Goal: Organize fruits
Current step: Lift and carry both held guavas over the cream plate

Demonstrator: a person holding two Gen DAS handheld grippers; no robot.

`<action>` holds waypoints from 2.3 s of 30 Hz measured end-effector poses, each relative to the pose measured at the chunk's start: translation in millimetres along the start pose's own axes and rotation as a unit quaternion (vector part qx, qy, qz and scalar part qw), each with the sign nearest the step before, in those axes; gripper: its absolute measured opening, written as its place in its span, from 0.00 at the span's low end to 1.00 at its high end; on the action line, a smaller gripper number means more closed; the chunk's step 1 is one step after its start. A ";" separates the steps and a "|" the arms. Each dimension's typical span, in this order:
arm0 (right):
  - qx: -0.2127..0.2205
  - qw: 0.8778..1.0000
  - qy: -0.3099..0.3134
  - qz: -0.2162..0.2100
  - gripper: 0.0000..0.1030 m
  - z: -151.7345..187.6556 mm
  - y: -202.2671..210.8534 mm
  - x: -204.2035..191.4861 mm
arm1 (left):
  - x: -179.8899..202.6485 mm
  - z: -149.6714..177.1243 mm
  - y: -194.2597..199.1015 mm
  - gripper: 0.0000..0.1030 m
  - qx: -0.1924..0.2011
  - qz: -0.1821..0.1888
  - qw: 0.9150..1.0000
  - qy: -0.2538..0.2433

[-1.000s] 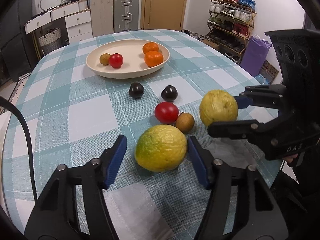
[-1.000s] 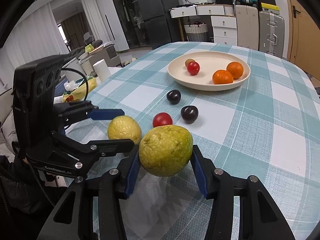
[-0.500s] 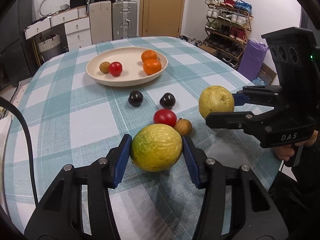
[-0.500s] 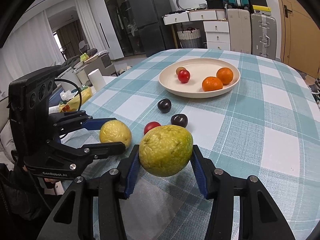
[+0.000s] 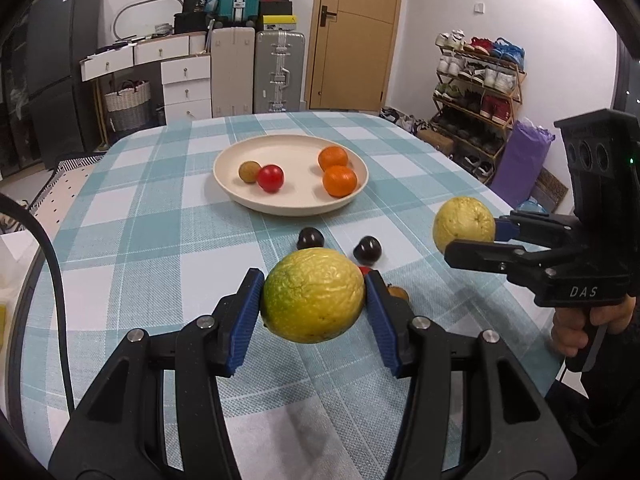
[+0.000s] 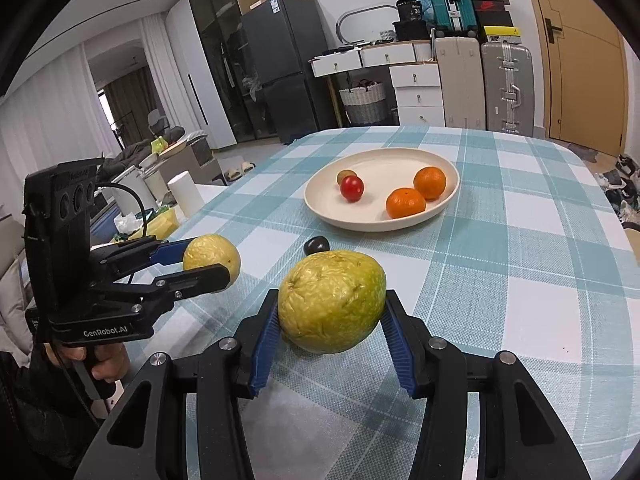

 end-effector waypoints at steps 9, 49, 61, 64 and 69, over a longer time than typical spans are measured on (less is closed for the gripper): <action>0.026 0.999 -0.018 0.017 0.49 -11.0 4.9 7.6 | -13.3 -18.3 6.7 0.47 0.029 -0.016 0.999 0.014; 0.029 0.998 -0.029 0.038 0.49 -76.9 -30.2 40.6 | -41.1 -95.5 -54.6 0.47 0.044 -0.022 0.999 0.008; -0.019 1.000 -0.012 0.017 0.49 -75.2 -73.9 20.5 | -64.0 -95.3 -92.7 0.47 0.018 -0.021 1.000 0.013; -0.026 1.000 -0.011 0.012 0.49 -76.5 -83.2 17.4 | -72.8 -94.8 -101.8 0.47 0.011 -0.023 0.999 0.020; -0.033 0.999 0.000 0.009 0.49 -79.9 -96.8 8.6 | -85.8 -93.7 -114.8 0.47 0.001 -0.031 0.999 0.028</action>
Point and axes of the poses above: each gripper's, at about its wrist camera, not at the fingertips, and y roughly against the way its jaws point, x to its right, z to its underside, the point moved 5 cm from there along -y, roughly the way its jaws point, and after that the axes turned 9 degrees about z, right-handed, at the moved point
